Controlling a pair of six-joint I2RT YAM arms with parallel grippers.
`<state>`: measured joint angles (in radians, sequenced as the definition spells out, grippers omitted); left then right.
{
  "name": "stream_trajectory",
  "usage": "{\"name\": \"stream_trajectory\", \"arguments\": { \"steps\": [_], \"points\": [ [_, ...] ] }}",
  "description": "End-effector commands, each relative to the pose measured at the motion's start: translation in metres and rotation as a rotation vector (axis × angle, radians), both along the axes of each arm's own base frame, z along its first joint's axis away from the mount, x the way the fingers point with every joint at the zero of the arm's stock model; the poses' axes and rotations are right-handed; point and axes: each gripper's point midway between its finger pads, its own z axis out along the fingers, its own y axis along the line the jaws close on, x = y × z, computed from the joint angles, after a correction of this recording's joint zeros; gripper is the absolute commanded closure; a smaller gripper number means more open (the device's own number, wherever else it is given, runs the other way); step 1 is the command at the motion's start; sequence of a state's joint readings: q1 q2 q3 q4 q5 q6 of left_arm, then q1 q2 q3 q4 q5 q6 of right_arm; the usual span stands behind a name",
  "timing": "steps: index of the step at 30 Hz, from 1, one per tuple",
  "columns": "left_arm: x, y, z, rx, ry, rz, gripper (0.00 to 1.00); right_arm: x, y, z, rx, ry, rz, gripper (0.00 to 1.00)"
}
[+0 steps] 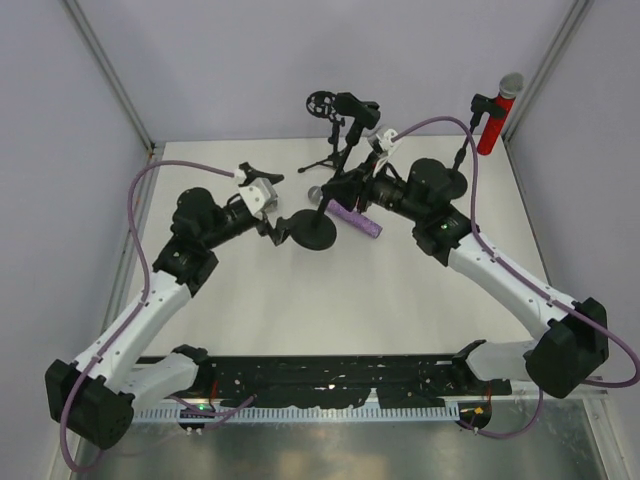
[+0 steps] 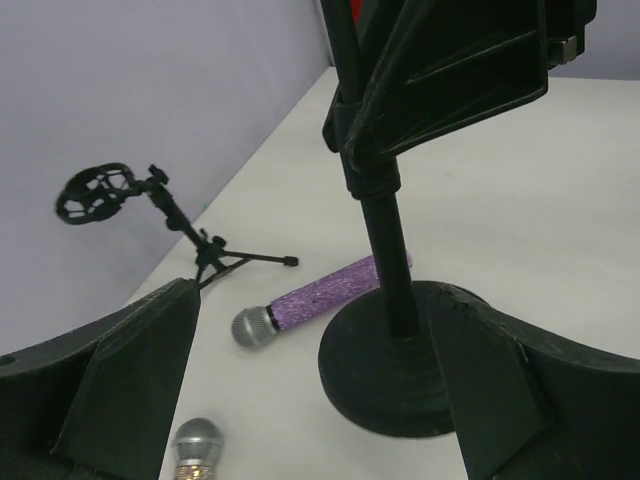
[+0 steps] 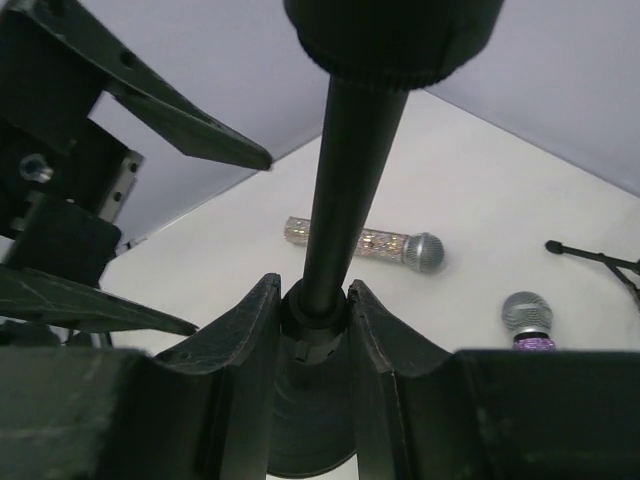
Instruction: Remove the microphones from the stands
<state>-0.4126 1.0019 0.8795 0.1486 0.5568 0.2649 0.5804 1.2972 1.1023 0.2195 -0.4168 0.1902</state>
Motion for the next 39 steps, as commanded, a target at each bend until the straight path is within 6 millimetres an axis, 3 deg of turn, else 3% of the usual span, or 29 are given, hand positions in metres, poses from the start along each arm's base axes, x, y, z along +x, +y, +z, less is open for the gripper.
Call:
{"name": "stream_trajectory", "arguments": {
  "steps": [1,8,12,17,22,25,27,28,30,32,33,34,36,39],
  "points": [
    [-0.014,-0.032,-0.013,-0.019,0.157,-0.115,0.0,-0.033,0.001,0.048,0.138,-0.035,0.109,0.95],
    [-0.037,-0.063,-0.044,0.032,0.262,-0.27,0.0,-0.038,0.001,0.046,0.153,-0.028,0.133,0.94],
    [-0.048,-0.071,-0.049,-0.001,0.314,-0.334,0.0,-0.038,0.005,0.043,0.156,-0.017,0.152,0.95],
    [-0.051,-0.077,-0.052,-0.016,0.36,-0.377,0.12,-0.041,0.005,0.04,0.156,-0.022,0.163,0.94],
    [-0.05,-0.082,-0.059,-0.014,0.406,-0.393,0.33,-0.044,0.005,0.04,0.154,-0.033,0.173,0.94],
    [-0.048,-0.082,-0.062,-0.006,0.419,-0.39,0.61,-0.044,0.004,0.039,0.146,-0.043,0.172,0.94],
    [-0.048,-0.082,-0.063,-0.007,0.421,-0.385,0.92,-0.044,0.003,0.037,0.138,-0.053,0.169,0.95],
    [-0.047,-0.081,-0.063,-0.008,0.419,-0.379,1.0,-0.044,0.003,0.037,0.135,-0.056,0.168,0.95],
    [-0.047,-0.08,-0.062,-0.015,0.413,-0.371,1.0,-0.042,0.002,0.035,0.125,-0.071,0.163,0.95],
    [-0.04,-0.078,-0.058,-0.035,0.4,-0.321,1.0,-0.041,0.003,0.033,0.124,-0.068,0.16,0.74],
    [-0.031,-0.074,-0.057,-0.062,0.407,-0.26,1.0,-0.04,0.002,0.033,0.127,-0.066,0.151,0.48],
    [-0.025,-0.071,-0.053,-0.085,0.393,-0.21,1.0,-0.038,0.001,0.032,0.138,-0.048,0.132,0.34],
    [-0.009,-0.061,-0.047,-0.114,0.367,-0.093,1.0,-0.032,-0.002,0.031,0.171,-0.014,0.085,0.25],
    [0.006,-0.047,-0.045,-0.13,0.356,0.025,1.0,-0.02,-0.01,0.032,0.244,0.025,-0.004,0.22]
  ]
}}
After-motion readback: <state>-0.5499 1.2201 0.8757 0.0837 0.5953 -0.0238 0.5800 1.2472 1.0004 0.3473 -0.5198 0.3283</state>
